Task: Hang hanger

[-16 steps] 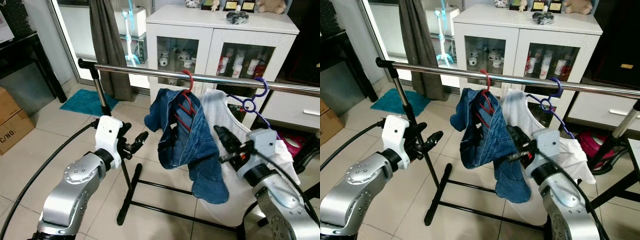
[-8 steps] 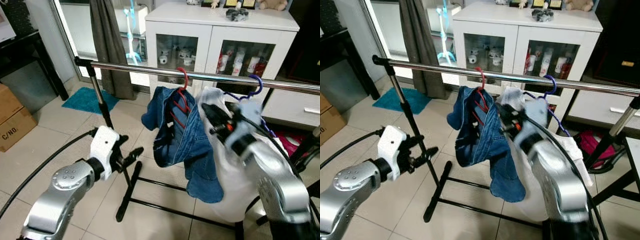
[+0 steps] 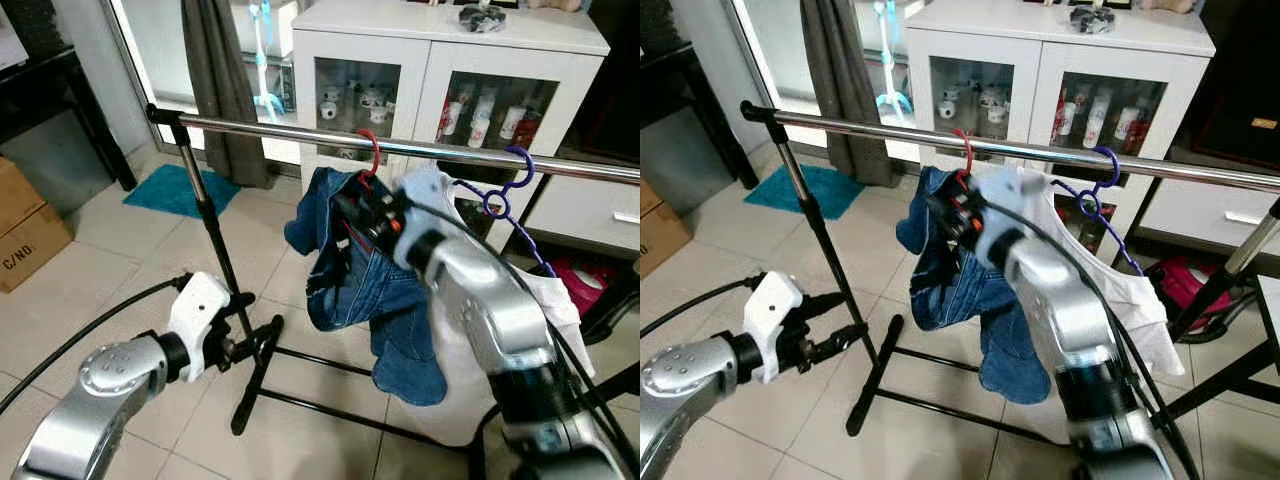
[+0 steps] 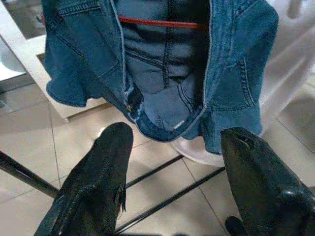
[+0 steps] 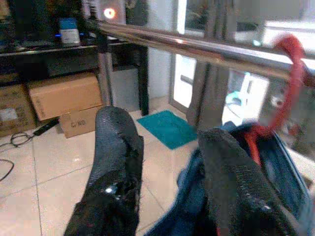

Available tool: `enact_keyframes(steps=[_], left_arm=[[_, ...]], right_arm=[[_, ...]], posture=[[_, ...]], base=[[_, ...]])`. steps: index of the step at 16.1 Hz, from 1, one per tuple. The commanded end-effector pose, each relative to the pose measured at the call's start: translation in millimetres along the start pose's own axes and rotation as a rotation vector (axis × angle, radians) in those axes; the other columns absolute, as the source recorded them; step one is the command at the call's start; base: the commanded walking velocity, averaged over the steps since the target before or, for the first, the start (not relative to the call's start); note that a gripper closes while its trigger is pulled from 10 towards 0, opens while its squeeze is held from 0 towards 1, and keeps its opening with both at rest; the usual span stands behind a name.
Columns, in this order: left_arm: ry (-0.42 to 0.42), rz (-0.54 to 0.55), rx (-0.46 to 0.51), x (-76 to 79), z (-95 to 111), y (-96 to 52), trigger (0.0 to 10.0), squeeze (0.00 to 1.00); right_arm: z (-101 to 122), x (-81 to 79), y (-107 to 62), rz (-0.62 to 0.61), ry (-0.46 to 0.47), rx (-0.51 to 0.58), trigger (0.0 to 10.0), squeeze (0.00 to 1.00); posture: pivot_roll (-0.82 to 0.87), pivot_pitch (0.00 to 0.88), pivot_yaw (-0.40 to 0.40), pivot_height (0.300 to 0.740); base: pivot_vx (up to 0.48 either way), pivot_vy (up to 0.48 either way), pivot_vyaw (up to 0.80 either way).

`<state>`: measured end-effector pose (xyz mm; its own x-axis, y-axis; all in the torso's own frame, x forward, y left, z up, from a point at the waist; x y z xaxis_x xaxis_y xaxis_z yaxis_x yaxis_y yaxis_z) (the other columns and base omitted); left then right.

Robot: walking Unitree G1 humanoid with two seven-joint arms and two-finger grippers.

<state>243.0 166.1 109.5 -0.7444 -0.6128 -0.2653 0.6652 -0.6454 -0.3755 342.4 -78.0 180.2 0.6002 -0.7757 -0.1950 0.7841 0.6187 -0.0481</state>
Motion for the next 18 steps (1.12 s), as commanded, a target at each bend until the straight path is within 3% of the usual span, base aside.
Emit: enact_keyframes(steps=[1,4,7,8,10,13,18], left_arm=[[0.025,-0.01,0.014,1.4,3.9,-1.5,10.0,0.0],[0.028,-0.015,0.016,3.3,3.7,-2.1,10.0,0.0],[0.034,-0.012,0.016,3.3,4.6,-2.6,10.0,0.0],[0.041,-0.011,0.018,3.1,5.7,-2.9,10.0,0.0],[0.051,-0.011,0.026,2.4,10.3,-3.9,10.0,0.0],[0.055,-0.013,0.036,2.8,14.8,-6.6,10.0,0.0],[0.053,-0.024,0.037,4.9,16.7,-7.9,10.0,0.0]], right_arm=[[-1.5,-0.3,6.0,0.014,-0.051,-0.026,10.0,1.0],[4.8,0.1,13.9,0.024,-0.091,-0.006,10.0,1.0],[-0.4,3.6,23.3,0.008,-0.156,-0.053,10.0,0.99],[-6.3,12.6,28.9,-0.057,-0.166,-0.095,10.0,0.0],[-13.6,31.7,30.9,-0.188,-0.196,-0.156,10.0,0.0],[-13.1,43.4,28.8,-0.258,-0.183,-0.155,10.0,0.0],[-2.9,44.2,22.6,-0.275,-0.188,-0.091,10.0,0.0]], posture=[[-0.05,0.0,0.031,0.74],[-0.05,0.0,0.024,0.74],[-0.04,0.0,0.016,0.74],[-0.04,0.0,0.016,0.74],[-0.02,0.0,0.001,0.74],[-0.02,0.0,0.001,0.74],[-0.01,0.0,0.005,0.74]], base=[[0.0,0.0,0.0],[0.0,0.0,0.0],[0.0,0.0,0.0],[0.0,0.0,0.0],[0.0,0.0,0.0],[0.0,0.0,0.0],[0.0,0.0,0.0]])
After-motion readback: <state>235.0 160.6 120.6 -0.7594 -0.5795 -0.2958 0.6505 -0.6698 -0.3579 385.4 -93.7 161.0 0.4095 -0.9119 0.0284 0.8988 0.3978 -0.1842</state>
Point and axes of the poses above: a point about 5 cm out from each wrist's last joint towards the gripper, its own y axis pointing out of the wrist towards the gripper, its own z axis along the axis of the wrist's last joint, x = y × z, the point moved 2 cm from there along y, pointing out of the wrist towards the gripper, and after that the axes turned 13 degrees about y, right-handed, at the moved point
